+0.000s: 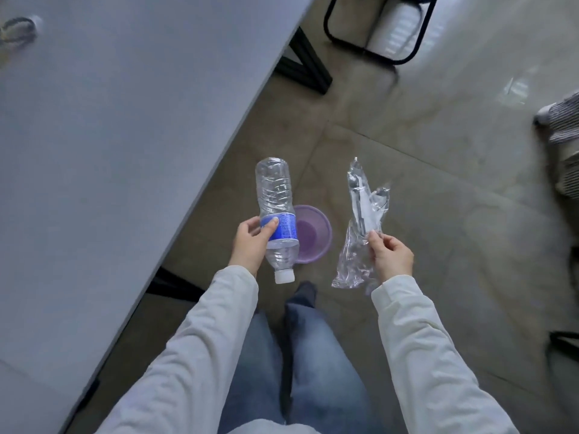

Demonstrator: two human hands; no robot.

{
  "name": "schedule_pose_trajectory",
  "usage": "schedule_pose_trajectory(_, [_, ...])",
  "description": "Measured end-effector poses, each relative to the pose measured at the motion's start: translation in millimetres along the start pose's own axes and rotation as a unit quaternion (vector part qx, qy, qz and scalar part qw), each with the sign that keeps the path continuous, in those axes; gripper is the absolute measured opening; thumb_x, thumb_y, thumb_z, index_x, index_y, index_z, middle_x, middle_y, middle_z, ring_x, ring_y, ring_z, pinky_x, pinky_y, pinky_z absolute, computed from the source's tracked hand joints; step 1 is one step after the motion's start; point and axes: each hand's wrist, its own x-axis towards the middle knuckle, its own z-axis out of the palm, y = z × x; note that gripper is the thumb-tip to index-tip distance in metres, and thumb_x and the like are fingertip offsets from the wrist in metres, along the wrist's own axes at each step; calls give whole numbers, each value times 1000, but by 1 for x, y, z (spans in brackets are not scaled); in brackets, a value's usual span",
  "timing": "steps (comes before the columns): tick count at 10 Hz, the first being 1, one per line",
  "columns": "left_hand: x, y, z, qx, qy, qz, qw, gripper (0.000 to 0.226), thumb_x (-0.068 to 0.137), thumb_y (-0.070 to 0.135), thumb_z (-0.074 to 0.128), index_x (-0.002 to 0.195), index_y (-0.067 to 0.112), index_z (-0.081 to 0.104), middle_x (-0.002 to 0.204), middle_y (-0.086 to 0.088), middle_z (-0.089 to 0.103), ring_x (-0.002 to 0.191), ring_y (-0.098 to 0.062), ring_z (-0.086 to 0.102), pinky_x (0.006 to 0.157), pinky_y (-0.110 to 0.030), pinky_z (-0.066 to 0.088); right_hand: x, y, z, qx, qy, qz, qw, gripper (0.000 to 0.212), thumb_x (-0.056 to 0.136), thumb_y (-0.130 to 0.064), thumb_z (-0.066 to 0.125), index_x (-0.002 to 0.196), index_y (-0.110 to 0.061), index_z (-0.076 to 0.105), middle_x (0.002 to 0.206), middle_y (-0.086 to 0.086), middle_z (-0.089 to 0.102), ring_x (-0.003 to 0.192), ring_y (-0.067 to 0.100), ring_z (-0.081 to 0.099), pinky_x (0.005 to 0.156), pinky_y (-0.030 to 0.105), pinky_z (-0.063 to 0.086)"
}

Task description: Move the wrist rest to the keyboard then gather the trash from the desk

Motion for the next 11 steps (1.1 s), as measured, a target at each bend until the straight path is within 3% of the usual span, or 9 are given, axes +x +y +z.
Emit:
schedule_pose_trajectory(1, [13, -13, 9, 30, -2, -10, 1000, 53, 83, 27, 62, 129, 9, 43, 127, -7, 54, 95, -12, 58, 67, -16, 45, 8, 17, 6, -3, -11, 24, 1000, 8, 82, -21, 63, 83, -13, 64, 65, -6, 55, 59, 9, 47, 70, 25, 42])
schedule_pose_trajectory(2, [39, -38, 14, 55, -1, -38, 998, 59, 83, 30, 61, 133, 9, 39, 127, -6, 51, 101, -14, 55, 79, -22, 45, 26, 41, 15, 1, 3, 30, 1000, 17, 82, -20, 62, 94, -8, 66, 76, 3, 60, 68, 14, 50, 69, 22, 42])
schedule_pose_trajectory(4, [160, -125, 37, 92, -6, -42, 995, 35, 84, 32, 59, 111, 17, 41, 110, 2, 52, 96, -11, 55, 82, -23, 43, 126, 133, 63, -35, 9, 49, 998, 25, 82, -22, 62, 99, -4, 66, 87, 8, 61, 80, 18, 51, 76, 27, 43])
schedule_pose_trajectory(5, [226, -175, 56, 122, -12, -48, 991, 36, 81, 36, 62, 105, 18, 41, 121, -4, 54, 111, -21, 56, 100, -35, 43, 175, 187, 103, -68, -18, 87, 994, 30, 80, -21, 62, 101, 1, 67, 86, 9, 62, 79, 21, 53, 78, 27, 42])
schedule_pose_trajectory(6, [278, -215, 76, 174, -22, -68, 982, 38, 81, 40, 60, 105, 17, 43, 128, -10, 55, 116, -27, 55, 104, -40, 41, 215, 227, 141, -115, -61, 112, 985, 32, 81, -24, 61, 101, 0, 69, 86, 10, 64, 79, 22, 55, 74, 26, 40])
schedule_pose_trajectory(7, [311, -233, 89, 257, -42, -73, 963, 52, 86, 46, 49, 125, 11, 43, 134, -9, 52, 121, -29, 51, 102, -35, 37, 247, 244, 167, -174, -106, 121, 971, 46, 85, -39, 55, 101, 1, 69, 91, 14, 66, 82, 26, 56, 74, 26, 39])
schedule_pose_trajectory(8, [320, -234, 89, 295, -72, -77, 950, 62, 89, 52, 38, 137, 13, 37, 140, -10, 49, 126, -30, 49, 107, -39, 36, 258, 242, 174, -221, -96, 121, 963, 58, 88, -47, 45, 116, 2, 59, 122, 20, 61, 111, 34, 56, 88, 33, 40])
schedule_pose_trajectory(9, [299, -216, 80, 286, -56, -74, 954, 55, 90, 43, 42, 136, 12, 38, 141, -8, 49, 126, -28, 48, 106, -37, 35, 235, 223, 167, -199, -81, 96, 972, 66, 86, -43, 52, 137, -2, 40, 144, 16, 45, 132, 31, 43, 109, 37, 32])
schedule_pose_trajectory(11, [215, -142, 67, 173, -48, -21, 983, 34, 88, 31, 49, 119, 16, 52, 123, -4, 59, 113, -24, 59, 103, -42, 44, 136, 135, 137, -72, -114, 17, 991, 54, 81, -33, 63, 128, -9, 50, 131, 9, 57, 115, 18, 55, 102, 30, 41])
